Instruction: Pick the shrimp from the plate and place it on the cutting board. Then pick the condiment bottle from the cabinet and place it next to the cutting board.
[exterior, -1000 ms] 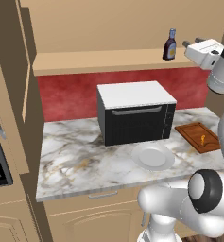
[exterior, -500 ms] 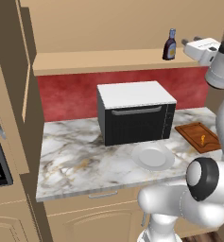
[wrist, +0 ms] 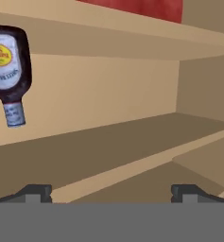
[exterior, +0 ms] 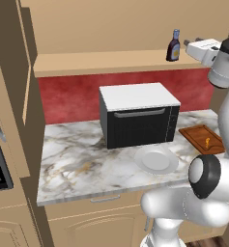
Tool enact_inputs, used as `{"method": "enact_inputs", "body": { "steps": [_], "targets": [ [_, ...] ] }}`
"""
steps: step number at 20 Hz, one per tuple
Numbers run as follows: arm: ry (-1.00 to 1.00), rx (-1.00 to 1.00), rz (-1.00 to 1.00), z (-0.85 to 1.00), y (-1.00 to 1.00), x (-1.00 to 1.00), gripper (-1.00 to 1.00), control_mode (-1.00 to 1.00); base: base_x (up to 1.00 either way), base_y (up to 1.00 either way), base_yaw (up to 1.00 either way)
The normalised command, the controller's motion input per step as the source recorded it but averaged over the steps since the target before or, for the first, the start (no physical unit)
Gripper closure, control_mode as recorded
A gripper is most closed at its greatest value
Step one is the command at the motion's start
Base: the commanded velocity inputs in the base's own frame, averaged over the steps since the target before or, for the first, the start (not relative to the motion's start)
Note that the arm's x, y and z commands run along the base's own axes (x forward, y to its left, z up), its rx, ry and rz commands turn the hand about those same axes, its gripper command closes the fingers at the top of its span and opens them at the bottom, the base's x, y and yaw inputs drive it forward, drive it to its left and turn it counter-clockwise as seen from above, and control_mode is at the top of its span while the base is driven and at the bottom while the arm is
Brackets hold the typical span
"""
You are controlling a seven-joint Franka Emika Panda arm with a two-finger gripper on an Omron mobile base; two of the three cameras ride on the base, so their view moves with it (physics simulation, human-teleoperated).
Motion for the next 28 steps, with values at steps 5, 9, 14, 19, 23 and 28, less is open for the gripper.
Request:
{"method": "enact_inputs", "body": {
  "steps": [5, 9, 14, 19, 23, 28],
  "targets": [
    [0.03, -0.01, 0.0, -0.04, 0.0, 0.22, -1.0, -1.0, 0.0, 0.0, 0.0],
    [0.01, 0.0, 0.0, -0.02, -0.03, 0.25, -1.0, -1.0, 0.0, 0.0, 0.0],
    [0.01, -0.01, 0.0, -0.03, -0.06, 0.26, -1.0, -1.0, 0.0, 0.0, 0.0],
    [0.01, -0.01, 0.0, -0.05, -0.15, 0.26, -1.0, -1.0, 0.0, 0.0, 0.0],
    [0.0, -0.01, 0.0, -0.06, -0.15, 0.26, -1.0, -1.0, 0.0, 0.0, 0.0],
    [0.0, -0.01, 0.0, -0.06, -0.12, 0.24, -1.0, -1.0, 0.0, 0.0, 0.0]
  ]
}}
